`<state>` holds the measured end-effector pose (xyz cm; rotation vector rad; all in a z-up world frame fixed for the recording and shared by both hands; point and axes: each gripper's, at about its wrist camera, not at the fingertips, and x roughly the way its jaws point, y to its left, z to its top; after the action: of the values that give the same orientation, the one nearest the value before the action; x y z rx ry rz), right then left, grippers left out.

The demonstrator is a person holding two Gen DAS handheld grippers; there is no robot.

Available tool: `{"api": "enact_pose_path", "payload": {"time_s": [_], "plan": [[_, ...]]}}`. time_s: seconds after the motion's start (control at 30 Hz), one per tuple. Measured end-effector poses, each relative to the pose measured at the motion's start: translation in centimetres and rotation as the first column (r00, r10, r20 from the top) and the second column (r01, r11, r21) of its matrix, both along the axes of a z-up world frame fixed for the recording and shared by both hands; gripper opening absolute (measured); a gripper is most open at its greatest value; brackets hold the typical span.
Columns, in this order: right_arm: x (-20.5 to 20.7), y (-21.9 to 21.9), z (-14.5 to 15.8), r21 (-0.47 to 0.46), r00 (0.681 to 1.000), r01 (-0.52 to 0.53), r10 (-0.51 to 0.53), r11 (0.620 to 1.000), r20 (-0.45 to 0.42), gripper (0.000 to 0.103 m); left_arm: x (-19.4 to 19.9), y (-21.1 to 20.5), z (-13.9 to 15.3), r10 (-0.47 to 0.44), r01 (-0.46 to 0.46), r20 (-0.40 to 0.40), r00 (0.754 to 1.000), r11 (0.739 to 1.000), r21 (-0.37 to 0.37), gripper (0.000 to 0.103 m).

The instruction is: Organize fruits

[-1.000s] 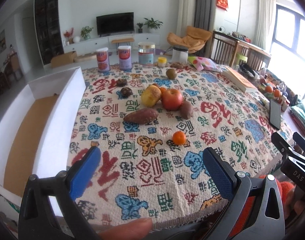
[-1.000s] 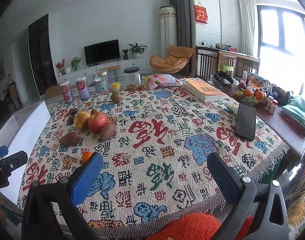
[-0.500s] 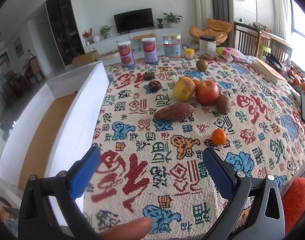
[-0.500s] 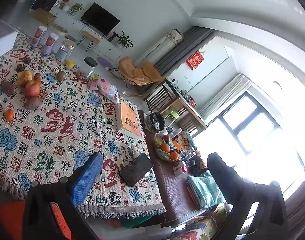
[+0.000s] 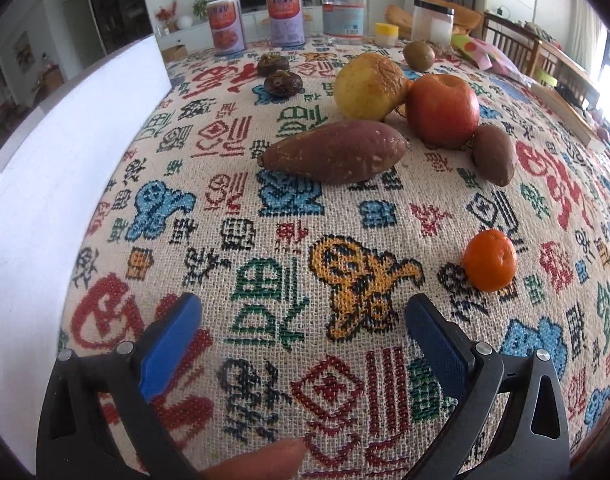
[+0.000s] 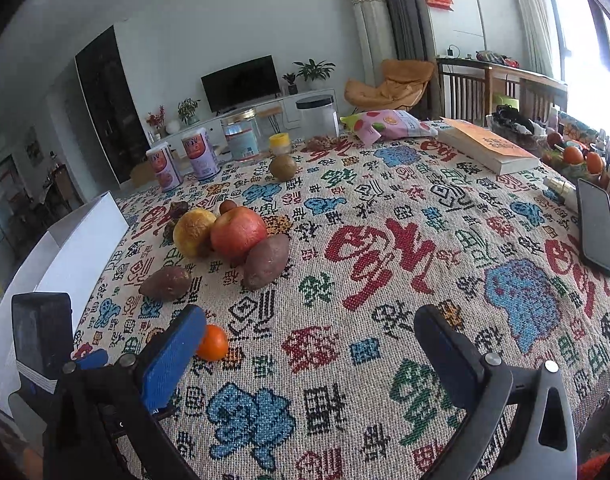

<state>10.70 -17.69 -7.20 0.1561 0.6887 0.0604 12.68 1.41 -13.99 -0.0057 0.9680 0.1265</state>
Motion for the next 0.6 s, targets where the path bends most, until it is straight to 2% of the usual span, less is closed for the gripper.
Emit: {"api": "enact_pose_path", "payload": {"time_s": [0.07,0.13,0.23,0.47,0.6], "plan": [[1.2,0.8,-0.9,-0.106,1.0,0.005,-0.004,0.994,0.012,0.103,0.3,0.1,-0.1,0.007,-0.007,-0.008,1.0,1.0,-0.015,0.103],[1.8,1.0,-2.3,-0.165,1.0,0.005,-0.006,0.986,-0.006,0.103,0.4,0.5,-0.3,0.023,-0.024,-0.017,1.0,0.998,-0.052,0.103],[2.4,-0.2,-3.8,-0.11,0.997,0.013,-0.022,0.994,-0.08,0.103,0.6,0.4,-0.3,0.024,-0.025,-0.012,1.0,0.998,-0.051,0.103],[3.9,-1.3,-6.6,-0.116,0.976,0.052,-0.075,0.992,-0.206,0.103,0.6,0.4,-0.4,0.024,-0.024,0.006,1.0,0.998,-0.053,0.103],[4.1,-1.9,-7.0,-0.083,0.971,0.058,-0.075,0.995,-0.228,0.103,0.6,0.5,-0.3,0.029,-0.028,0.008,1.0,0.998,-0.055,0.103]]}}
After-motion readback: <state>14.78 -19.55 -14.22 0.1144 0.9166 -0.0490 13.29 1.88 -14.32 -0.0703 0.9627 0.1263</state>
